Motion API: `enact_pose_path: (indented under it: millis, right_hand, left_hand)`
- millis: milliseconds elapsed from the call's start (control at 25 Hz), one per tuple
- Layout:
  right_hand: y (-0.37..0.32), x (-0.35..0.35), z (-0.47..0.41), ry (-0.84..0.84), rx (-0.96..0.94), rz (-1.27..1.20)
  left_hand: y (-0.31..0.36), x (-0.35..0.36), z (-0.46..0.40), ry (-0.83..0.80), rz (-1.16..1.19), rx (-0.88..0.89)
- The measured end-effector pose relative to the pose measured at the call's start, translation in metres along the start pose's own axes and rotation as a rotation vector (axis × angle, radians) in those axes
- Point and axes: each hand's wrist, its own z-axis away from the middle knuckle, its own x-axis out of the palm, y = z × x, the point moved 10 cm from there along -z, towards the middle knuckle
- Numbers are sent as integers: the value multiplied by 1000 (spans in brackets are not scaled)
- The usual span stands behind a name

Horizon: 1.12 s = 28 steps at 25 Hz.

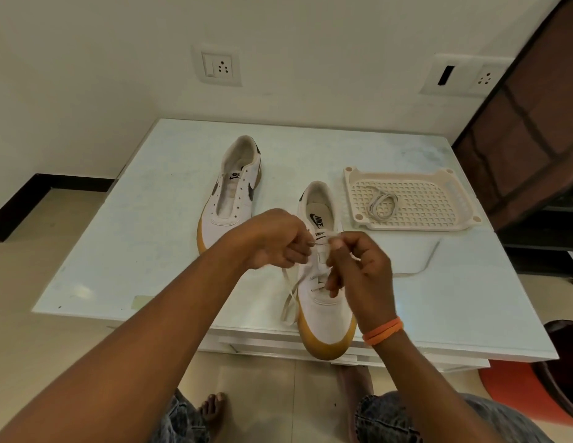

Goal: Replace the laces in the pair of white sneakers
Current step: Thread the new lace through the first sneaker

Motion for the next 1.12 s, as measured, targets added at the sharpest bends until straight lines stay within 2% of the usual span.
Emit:
enact_pose_path:
  millis: [80,160,280,360,440,560,680,760,840,920,960,1040,1120]
  right_hand:
    - [35,-10,-1,90,389,-360]
    - [48,-20,1,146,521,-421]
    - [53,-23,2,169,560,-430]
    - [56,-17,4,137,579,-415]
    - [54,-10,4,70,552,-315]
    - [47,5,7,-44,494,-210]
    - [44,15,10,-119,467,-143]
    - [45,15,10,-132,457,-106]
    - [46,12,9,-131,458,-82]
    - [45,12,8,-140,447,-66]
    - [45,11,6,-143,436,-64]
    - [43,9,5,-148,406,-48]
    - [39,8,2,-162,344,39]
  left_hand:
    - [6,-19,0,147,-458,54]
    - [0,-23,2,97,-667,11]
    - [-16,-32,5,14,-741,-111]
    - [-17,-38,6,49,-781,-134]
    - [-10,-51,9,197,-882,-123]
    - [17,-79,28,559,-1233,-82]
    - [24,-95,42,734,-1260,-148]
    - [29,-90,38,775,-1222,-62]
    - [39,-67,25,687,-1088,191]
    - [52,-23,20,410,-851,501]
    - [56,0,22,281,-756,584]
    - [56,27,23,174,-689,621]
    - [50,30,16,198,-672,596]
